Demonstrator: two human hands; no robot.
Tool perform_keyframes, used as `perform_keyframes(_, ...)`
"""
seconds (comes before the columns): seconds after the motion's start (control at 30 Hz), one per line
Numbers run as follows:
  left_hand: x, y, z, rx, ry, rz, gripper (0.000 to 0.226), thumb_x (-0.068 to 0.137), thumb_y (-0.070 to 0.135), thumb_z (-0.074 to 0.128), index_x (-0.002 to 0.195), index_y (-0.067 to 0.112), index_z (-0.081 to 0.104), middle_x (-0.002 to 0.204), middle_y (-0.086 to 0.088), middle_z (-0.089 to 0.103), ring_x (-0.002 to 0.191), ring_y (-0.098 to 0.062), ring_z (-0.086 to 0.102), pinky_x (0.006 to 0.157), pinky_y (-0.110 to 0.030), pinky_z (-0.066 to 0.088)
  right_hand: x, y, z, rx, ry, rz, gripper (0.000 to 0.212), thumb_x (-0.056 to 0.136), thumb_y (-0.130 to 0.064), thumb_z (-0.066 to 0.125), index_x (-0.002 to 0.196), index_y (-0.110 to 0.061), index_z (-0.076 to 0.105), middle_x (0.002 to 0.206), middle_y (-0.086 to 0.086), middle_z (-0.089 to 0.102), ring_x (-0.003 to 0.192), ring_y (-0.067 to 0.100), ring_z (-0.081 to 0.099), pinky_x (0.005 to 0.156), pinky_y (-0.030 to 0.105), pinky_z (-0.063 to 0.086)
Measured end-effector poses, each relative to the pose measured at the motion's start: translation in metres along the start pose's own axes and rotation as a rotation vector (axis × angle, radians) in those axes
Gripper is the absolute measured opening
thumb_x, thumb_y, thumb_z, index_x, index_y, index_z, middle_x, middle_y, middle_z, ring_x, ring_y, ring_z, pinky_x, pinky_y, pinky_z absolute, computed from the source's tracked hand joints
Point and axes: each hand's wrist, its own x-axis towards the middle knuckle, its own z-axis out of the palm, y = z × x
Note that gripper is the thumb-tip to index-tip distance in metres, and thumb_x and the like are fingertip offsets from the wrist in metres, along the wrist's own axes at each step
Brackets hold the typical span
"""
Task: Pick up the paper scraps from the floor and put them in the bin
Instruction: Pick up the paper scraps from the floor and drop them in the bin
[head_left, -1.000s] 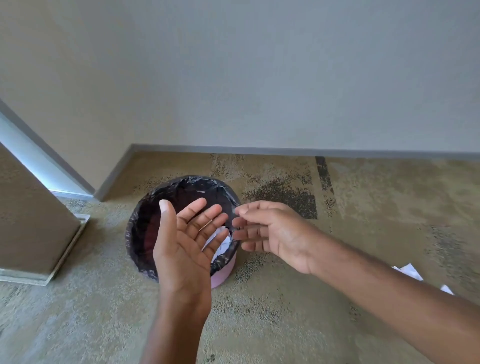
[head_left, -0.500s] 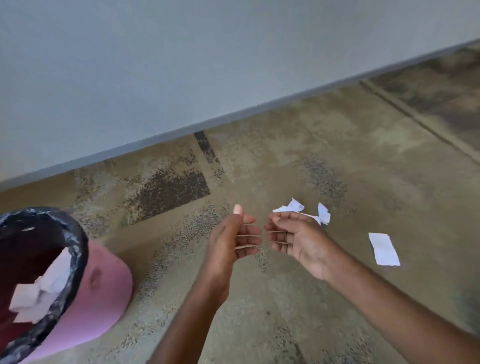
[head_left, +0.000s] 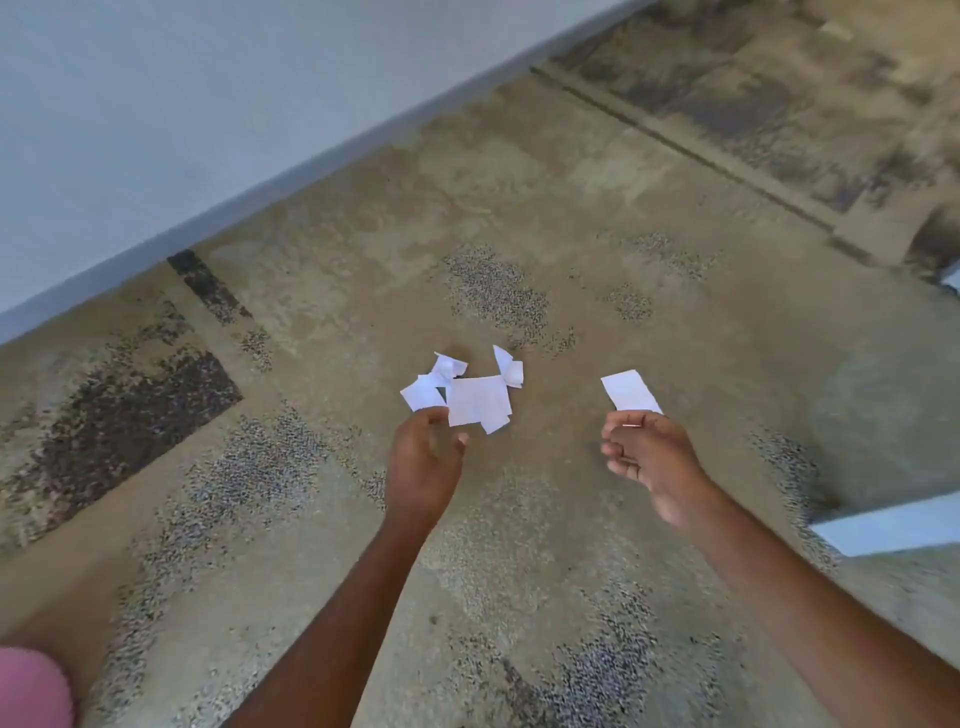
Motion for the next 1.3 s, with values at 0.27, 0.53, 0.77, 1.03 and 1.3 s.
perform_keyframes(0.27, 0.073, -0.038, -0.003, 0.581, -0.136, 0.196, 0.096, 0.082, 0.026, 0.086, 0.162, 0.008, 0.036, 0.165, -0.016, 0.043, 0.155, -0.042, 0.033, 0.122, -0.059, 0.036, 0.054, -0.004, -0.027, -0.404, 0.267, -0.243, 0.032, 0.083, -0.033, 0.086, 0.108, -0.021, 0.069, 0.118, 0.008, 0.07, 0.102, 0.025, 0.068, 0.079, 0.035, 0.054)
perform_keyframes(0.53, 0.068, -0.035, -0.006, 0.625, -0.083, 0.237, 0.059, 0.088, 0.017, 0.077, 0.143, 0.008, 0.057, 0.132, -0.014, 0.066, 0.122, -0.041, 0.057, 0.094, -0.054, 0.054, 0.076, -0.007, -0.022, -0.915, 0.186, -0.314, 0.08, 0.083, -0.044, 0.087, 0.15, -0.016, 0.053, 0.144, 0.016, 0.057, 0.136, 0.041, 0.047, 0.107, 0.05, 0.047)
perform_keyframes(0.77, 0.06, -0.052, -0.018, 0.425, -0.012, 0.323, 0.017, 0.095, 0.004, 0.059, 0.102, 0.009, 0.073, 0.094, -0.008, 0.069, 0.09, -0.032, 0.061, 0.066, -0.038, 0.049, 0.071, 0.0, -0.002, -1.217, 0.21, -0.45, 0.067, 0.092, -0.033, 0.078, 0.149, -0.011, 0.051, 0.143, 0.017, 0.055, 0.131, 0.042, 0.047, 0.092, 0.053, 0.053)
perform_keyframes(1.03, 0.064, -0.032, -0.003, 0.389, -0.027, 0.438, 0.015, 0.094, 0.016, 0.068, 0.108, 0.012, 0.07, 0.144, -0.011, 0.058, 0.129, -0.037, 0.056, 0.098, -0.047, 0.052, 0.056, 0.009, 0.025, -1.171, 0.122, -0.636, 0.031, 0.089, -0.005, 0.069, 0.119, -0.011, 0.07, 0.111, 0.007, 0.065, 0.098, 0.028, 0.057, 0.065, 0.033, 0.041)
perform_keyframes(1.3, 0.084, -0.022, 0.021, 0.534, -0.085, 0.28, 0.024, 0.095, 0.023, 0.071, 0.117, 0.013, 0.069, 0.127, -0.006, 0.068, 0.123, -0.03, 0.059, 0.099, -0.043, 0.048, 0.039, 0.013, 0.057, -1.011, -0.051, -0.634, 0.026, 0.089, 0.0, 0.065, 0.098, -0.023, 0.074, 0.094, -0.006, 0.065, 0.084, 0.019, 0.062, 0.067, 0.04, 0.054)
